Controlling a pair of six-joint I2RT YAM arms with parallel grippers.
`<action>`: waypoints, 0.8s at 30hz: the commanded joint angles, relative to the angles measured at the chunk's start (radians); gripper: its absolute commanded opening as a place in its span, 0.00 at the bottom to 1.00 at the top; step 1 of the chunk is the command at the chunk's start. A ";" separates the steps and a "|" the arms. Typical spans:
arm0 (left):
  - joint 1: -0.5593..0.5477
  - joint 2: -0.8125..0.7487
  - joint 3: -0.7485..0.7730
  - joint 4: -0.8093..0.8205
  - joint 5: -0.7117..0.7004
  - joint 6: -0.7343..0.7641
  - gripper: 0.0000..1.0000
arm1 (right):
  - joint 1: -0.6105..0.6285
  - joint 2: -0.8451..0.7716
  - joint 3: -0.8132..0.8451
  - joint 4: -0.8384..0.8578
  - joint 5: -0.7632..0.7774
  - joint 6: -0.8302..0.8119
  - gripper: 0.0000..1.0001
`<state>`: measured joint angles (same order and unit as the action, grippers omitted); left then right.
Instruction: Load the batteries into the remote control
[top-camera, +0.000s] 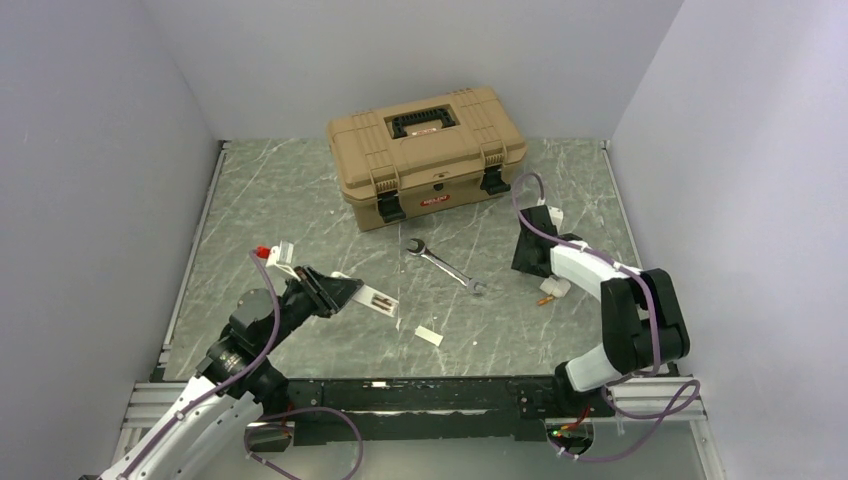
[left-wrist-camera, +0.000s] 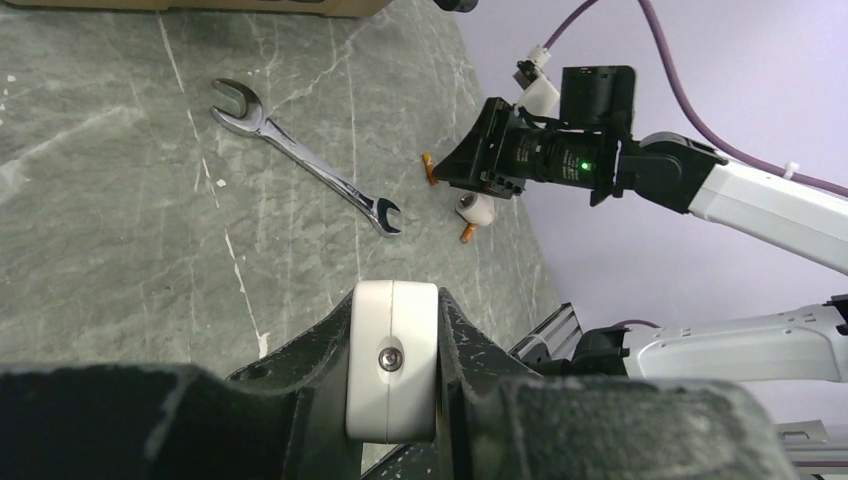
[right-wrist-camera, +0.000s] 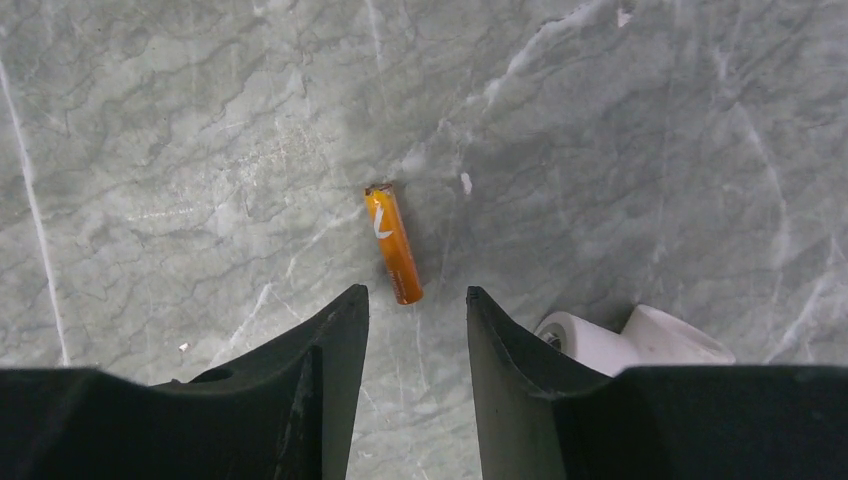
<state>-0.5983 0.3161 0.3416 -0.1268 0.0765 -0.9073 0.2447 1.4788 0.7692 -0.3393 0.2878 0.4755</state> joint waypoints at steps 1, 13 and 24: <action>0.010 -0.004 -0.004 0.071 0.034 -0.014 0.00 | -0.010 0.023 0.036 0.052 -0.048 -0.012 0.43; 0.032 -0.012 -0.011 0.064 0.047 -0.018 0.00 | -0.015 0.087 0.043 0.068 -0.052 0.002 0.34; 0.056 -0.018 -0.015 0.066 0.072 -0.028 0.00 | -0.014 0.091 0.032 0.072 -0.081 -0.002 0.13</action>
<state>-0.5526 0.3111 0.3294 -0.1162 0.1215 -0.9218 0.2344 1.5688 0.7975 -0.2905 0.2298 0.4721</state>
